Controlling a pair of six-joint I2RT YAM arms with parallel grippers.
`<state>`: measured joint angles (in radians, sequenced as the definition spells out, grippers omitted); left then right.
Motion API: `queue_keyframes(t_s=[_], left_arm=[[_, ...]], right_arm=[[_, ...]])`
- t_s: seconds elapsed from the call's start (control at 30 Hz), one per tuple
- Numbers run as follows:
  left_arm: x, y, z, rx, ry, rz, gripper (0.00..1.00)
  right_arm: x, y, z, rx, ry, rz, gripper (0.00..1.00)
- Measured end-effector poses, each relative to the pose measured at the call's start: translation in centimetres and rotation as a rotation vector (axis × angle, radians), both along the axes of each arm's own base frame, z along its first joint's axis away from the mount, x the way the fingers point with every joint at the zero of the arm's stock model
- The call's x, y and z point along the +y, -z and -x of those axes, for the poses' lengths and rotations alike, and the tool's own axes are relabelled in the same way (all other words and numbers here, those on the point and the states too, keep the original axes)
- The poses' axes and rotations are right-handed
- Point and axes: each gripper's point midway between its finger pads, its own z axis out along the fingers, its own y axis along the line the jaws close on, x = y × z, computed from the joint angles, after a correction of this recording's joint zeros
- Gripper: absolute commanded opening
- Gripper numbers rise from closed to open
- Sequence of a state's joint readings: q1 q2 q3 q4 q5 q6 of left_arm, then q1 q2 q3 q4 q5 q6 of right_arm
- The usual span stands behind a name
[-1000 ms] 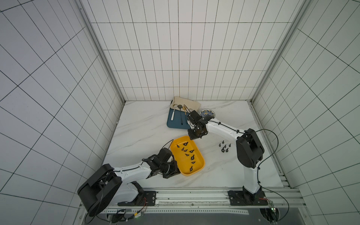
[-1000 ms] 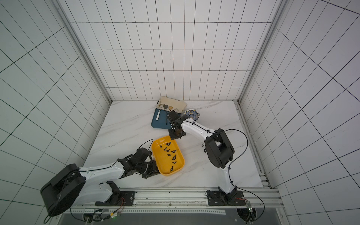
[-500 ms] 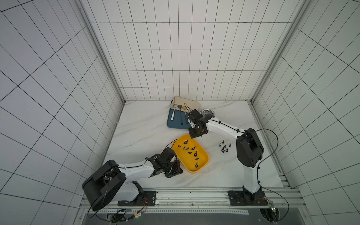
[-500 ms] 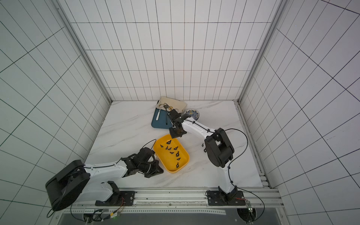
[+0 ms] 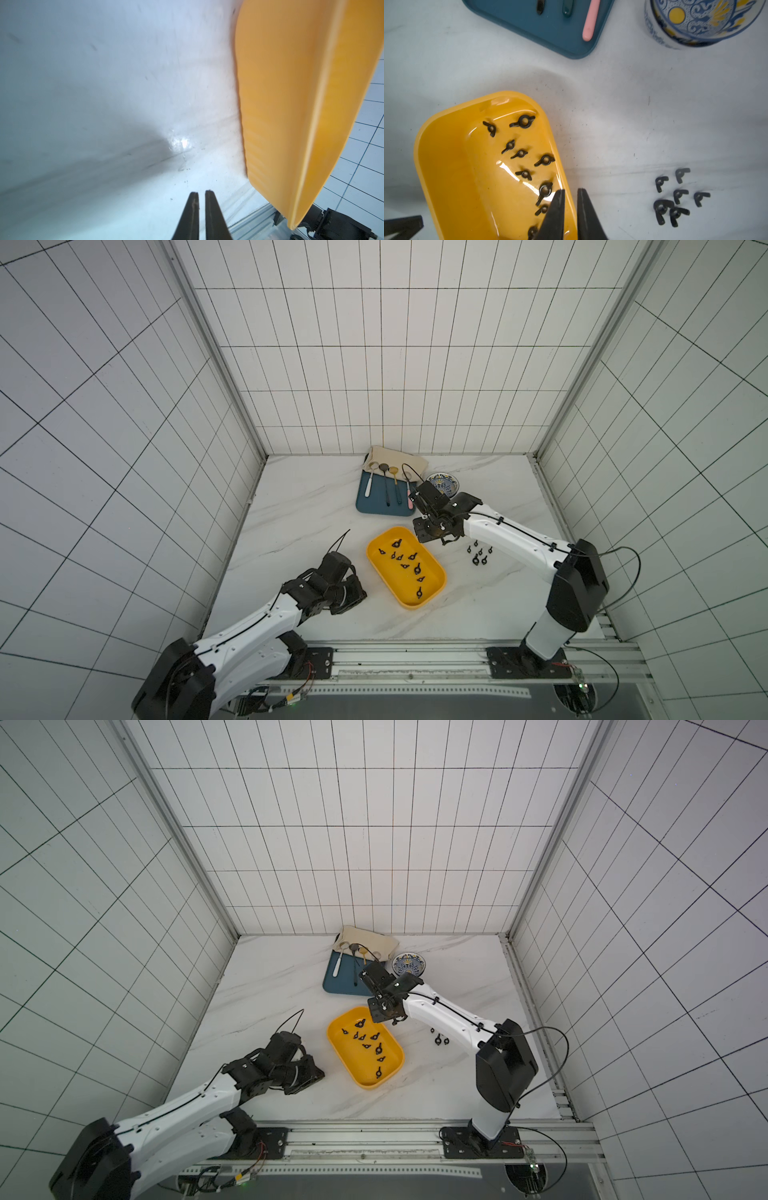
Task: Take out the wing nut from the storage box
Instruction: Adjust the storage box at the center of the board, then pick up the wing nut from the storage box.
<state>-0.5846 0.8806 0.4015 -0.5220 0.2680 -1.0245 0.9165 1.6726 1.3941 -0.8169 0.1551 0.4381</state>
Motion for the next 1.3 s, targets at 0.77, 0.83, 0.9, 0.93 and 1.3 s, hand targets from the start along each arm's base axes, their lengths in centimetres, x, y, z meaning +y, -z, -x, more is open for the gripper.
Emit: queue_keyframes(t_s=[0.77,0.83,0.9,0.93,1.3], left_arm=[[0.8,-5.8,-8.4,-0.108,0.046,0.011,0.28],[0.7,-5.7,-8.4,-0.101,0.054,0.013,0.28],[0.6,-5.6,-8.4,-0.099,0.060,0.018,0.28],[0.5,-5.6,-8.4,-0.100,0.062,0.022,0.28],[0.2,-5.9,-8.4,-0.111,0.077,0.038,0.28]], right_arm=[[2.1,8.1,4.8,0.115,0.248,-0.045,0.27],[2.0,8.6,4.7,0.117,0.266,-0.036,0.27],[1.8,9.0,4.6,0.111,0.282,-0.024,0.27],[1.7,9.2,4.5,0.107,0.291,-0.019,0.27],[1.1,10.4,4.1,0.092,0.347,0.006,0.27]])
